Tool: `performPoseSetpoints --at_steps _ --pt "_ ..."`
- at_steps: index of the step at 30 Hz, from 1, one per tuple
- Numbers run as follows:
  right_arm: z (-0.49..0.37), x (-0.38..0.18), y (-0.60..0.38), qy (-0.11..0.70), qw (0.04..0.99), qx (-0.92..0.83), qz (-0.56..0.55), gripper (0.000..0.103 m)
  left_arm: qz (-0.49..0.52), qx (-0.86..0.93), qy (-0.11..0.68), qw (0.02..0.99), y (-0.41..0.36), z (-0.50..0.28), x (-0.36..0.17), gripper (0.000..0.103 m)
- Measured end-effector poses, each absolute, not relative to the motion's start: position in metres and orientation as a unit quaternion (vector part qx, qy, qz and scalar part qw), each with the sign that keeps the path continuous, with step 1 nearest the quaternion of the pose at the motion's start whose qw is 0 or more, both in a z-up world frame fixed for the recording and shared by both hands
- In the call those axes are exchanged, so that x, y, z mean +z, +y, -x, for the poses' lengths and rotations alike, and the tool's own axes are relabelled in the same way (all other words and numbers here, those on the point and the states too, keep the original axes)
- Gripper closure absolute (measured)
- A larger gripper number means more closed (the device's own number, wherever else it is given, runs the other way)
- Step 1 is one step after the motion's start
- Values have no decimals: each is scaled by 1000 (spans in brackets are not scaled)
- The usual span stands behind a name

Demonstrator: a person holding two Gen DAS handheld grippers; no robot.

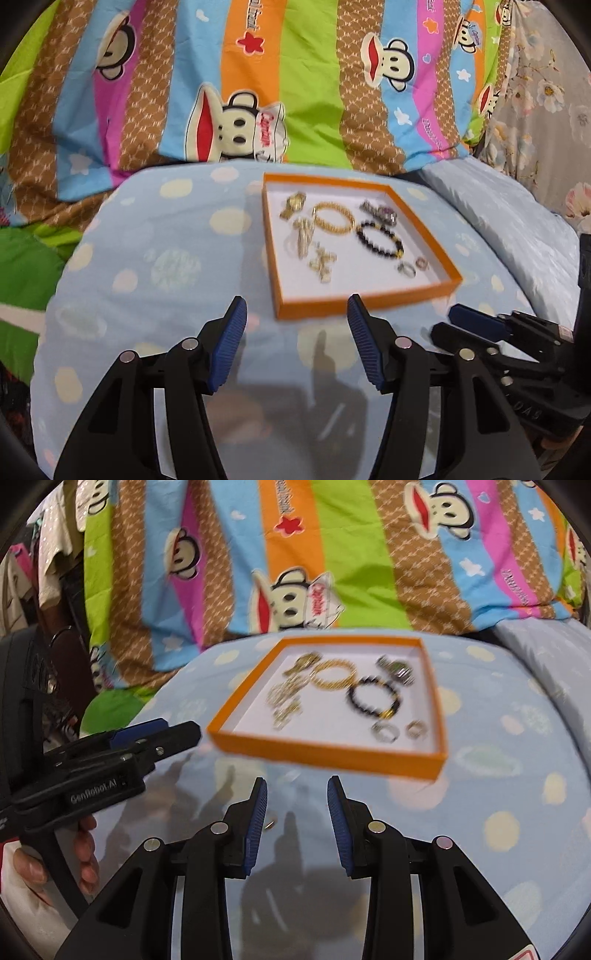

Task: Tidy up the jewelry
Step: 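Grasp the last gold hoop earring with the right tool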

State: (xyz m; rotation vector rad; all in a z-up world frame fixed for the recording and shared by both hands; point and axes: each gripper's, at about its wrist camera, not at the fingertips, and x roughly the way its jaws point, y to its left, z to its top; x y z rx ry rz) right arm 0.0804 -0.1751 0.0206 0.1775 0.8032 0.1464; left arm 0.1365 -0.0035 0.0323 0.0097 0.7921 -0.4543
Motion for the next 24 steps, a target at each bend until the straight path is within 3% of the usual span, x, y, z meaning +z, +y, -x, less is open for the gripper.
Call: performPoseSetpoints --at_steps 15,17,19,24 --pt "-90 -12 -135 435 898 51 -48 69 -13 -195 413 889 17 -110 5 44" --pt "-90 -12 -133 434 899 45 -40 73 -13 -196 417 888 17 -110 4 44" --pt "-91 -13 -134 438 897 45 -42 87 -12 -194 418 888 16 -111 3 44" --pt "-89 -11 -140 433 899 43 -53 88 -13 -199 420 885 10 -113 1 44"
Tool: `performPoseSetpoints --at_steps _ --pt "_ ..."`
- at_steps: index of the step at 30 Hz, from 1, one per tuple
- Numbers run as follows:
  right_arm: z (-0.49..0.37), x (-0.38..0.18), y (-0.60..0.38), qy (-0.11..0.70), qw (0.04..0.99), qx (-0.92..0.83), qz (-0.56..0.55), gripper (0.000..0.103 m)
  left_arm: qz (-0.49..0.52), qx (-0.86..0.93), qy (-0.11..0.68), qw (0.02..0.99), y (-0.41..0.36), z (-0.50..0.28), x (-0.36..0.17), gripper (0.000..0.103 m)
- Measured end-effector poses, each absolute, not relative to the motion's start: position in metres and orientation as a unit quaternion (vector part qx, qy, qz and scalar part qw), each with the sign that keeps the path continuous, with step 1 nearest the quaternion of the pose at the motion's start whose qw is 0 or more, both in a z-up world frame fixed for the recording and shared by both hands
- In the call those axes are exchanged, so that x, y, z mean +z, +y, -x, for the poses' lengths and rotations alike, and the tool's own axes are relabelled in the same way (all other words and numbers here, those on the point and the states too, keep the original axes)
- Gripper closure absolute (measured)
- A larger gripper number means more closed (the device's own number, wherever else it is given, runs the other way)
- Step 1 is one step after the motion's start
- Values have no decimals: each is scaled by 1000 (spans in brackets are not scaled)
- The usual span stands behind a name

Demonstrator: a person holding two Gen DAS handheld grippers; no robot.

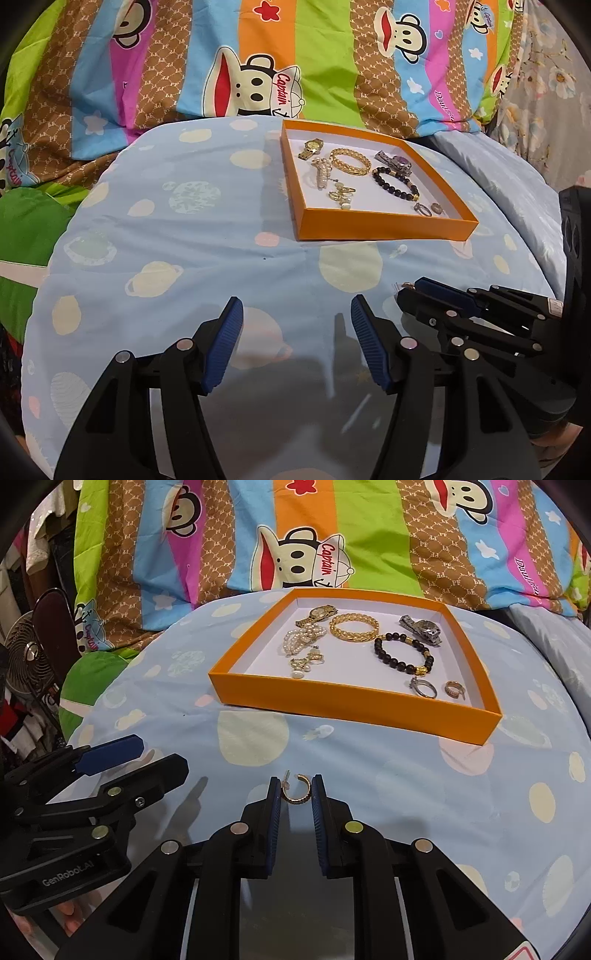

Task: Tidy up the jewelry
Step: 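Grasp the last gold hoop earring with the right tool, then carry the hoop earring into the box and open the right tool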

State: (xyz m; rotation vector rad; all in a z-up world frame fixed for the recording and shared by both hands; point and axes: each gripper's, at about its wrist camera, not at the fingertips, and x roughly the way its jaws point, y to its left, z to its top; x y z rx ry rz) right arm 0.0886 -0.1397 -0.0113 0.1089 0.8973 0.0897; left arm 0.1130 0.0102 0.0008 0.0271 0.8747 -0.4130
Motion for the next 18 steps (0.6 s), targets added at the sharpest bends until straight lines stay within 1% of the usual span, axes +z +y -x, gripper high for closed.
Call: performPoseSetpoints --at_steps 3,4,5,7,9,11,12,13,14,18 --pt "-85 -9 -147 430 900 38 -59 88 -21 -208 426 880 1 -117 -2 45" --pt "-84 -8 -149 429 900 35 -61 88 -25 -212 429 877 -3 -118 -4 49" --pt "-83 -8 -152 428 901 34 -63 88 -26 -217 433 874 -7 -120 -5 54" --pt "-81 -6 -157 426 902 30 -67 88 -30 -228 446 865 -14 -123 -10 69" --pt "-79 -4 -162 424 903 27 -71 88 -40 -228 442 866 -20 -124 -10 73" --pt "-77 -1 -167 420 904 24 -74 88 -48 -234 444 864 -25 -123 -11 82" --pt "-76 0 -170 418 905 23 -76 88 -50 -237 445 862 -27 -123 -11 92" --pt "-75 2 -173 416 906 21 -79 87 -53 -239 445 861 -29 -122 -12 99" --pt "-74 4 -175 413 907 20 -82 88 -53 -244 446 860 -31 -122 -12 103" --pt "-74 16 -184 399 913 18 -86 88 -53 -260 441 857 -39 -120 -7 103"
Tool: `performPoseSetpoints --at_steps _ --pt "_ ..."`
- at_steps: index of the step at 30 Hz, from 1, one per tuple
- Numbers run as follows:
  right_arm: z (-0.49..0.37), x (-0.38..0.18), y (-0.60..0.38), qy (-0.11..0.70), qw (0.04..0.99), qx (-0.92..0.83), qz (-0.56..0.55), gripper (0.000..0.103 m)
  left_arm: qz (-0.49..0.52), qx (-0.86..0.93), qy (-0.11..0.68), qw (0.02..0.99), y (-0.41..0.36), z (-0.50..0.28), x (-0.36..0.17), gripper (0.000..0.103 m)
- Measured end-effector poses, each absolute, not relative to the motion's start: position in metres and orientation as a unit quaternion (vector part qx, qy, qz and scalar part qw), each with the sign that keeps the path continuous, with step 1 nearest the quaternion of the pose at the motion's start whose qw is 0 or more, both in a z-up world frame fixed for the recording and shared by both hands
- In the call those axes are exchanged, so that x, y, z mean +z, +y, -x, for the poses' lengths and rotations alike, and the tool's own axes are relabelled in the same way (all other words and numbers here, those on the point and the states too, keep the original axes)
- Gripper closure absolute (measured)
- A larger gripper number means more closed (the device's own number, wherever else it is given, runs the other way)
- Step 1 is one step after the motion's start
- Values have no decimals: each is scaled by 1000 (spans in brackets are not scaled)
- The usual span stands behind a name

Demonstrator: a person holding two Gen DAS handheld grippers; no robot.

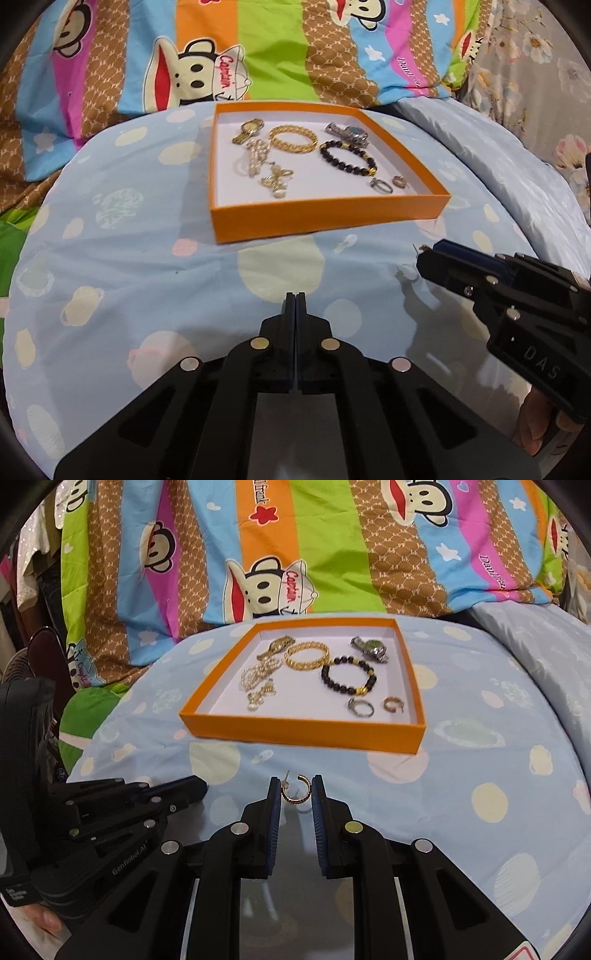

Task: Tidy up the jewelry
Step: 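Carry the hoop earring into the box and open the right tool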

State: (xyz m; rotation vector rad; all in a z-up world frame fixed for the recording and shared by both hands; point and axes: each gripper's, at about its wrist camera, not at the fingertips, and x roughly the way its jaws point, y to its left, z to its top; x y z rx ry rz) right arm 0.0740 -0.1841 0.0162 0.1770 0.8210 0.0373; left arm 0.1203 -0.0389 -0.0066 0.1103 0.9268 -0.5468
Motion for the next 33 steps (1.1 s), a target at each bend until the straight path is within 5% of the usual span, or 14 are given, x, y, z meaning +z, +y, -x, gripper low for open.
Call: performPoseSetpoints --at_steps 11,23,26,29,33 --pt "-120 43 -209 372 924 13 -86 88 -44 -272 381 882 -68 -159 46 103" --pt "-172 7 -213 408 909 9 -89 84 -42 -255 428 866 -87 -208 3 103" --pt "-170 9 -214 402 911 6 -91 76 -35 -253 429 866 -86 -207 2 102" --pt "-164 14 -215 393 915 1 -90 75 -38 -250 422 870 -84 -203 5 96" --pt "-147 21 -222 380 919 -6 -103 66 -29 -239 409 880 -72 -193 13 66"
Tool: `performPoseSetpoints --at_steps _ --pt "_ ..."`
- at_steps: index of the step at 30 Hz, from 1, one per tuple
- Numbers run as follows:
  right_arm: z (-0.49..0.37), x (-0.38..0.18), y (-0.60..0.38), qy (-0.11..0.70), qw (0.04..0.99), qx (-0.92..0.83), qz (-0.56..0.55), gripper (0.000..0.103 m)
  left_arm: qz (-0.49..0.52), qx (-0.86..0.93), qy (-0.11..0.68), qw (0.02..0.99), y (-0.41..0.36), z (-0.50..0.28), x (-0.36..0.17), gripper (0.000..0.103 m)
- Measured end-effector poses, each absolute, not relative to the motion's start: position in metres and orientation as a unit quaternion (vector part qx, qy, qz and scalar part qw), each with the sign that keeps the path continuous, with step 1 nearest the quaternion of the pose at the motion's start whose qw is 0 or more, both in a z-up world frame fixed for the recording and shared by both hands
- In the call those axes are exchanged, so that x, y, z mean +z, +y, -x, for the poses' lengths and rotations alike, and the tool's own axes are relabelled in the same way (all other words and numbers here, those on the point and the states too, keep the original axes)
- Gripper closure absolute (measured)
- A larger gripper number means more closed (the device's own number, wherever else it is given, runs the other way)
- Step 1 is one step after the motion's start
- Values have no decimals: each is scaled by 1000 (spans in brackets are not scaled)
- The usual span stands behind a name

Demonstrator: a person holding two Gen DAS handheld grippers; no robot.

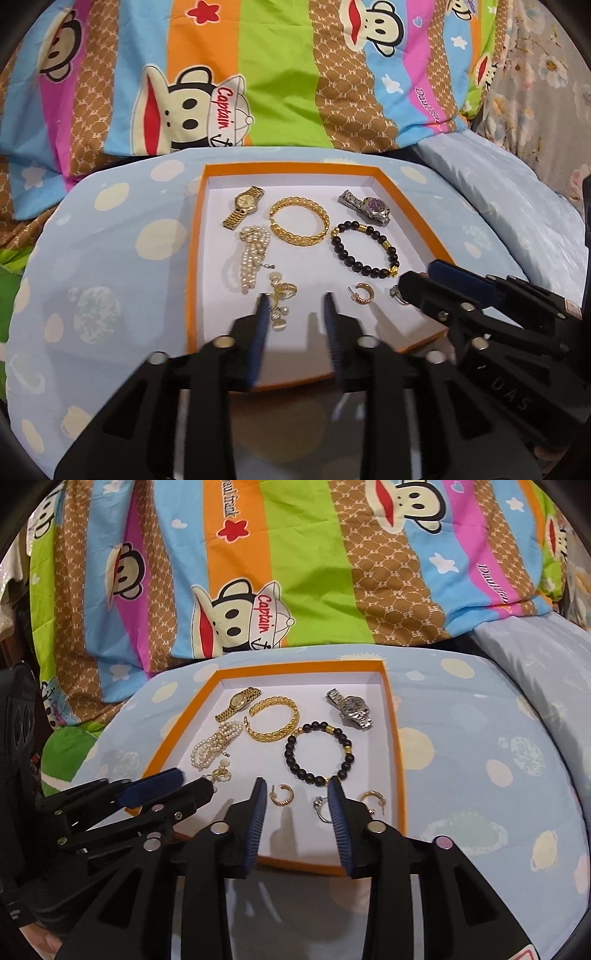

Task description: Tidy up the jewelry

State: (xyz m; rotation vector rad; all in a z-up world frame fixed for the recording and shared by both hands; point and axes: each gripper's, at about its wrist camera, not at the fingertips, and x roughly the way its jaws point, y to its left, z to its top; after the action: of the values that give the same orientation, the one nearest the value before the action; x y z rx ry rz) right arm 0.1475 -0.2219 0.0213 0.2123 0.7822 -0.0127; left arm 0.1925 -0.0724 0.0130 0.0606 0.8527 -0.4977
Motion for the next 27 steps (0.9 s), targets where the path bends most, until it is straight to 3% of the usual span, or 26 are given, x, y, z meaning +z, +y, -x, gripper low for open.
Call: performPoseSetpoints --at_steps 18,27 --pt "-84 13 -253 380 911 -57 -149 66 22 -208 404 891 -19 -153 19 65" --pt "-94 28 -235 362 920 -38 -145 63 9 -189 382 905 -31 -150 32 64"
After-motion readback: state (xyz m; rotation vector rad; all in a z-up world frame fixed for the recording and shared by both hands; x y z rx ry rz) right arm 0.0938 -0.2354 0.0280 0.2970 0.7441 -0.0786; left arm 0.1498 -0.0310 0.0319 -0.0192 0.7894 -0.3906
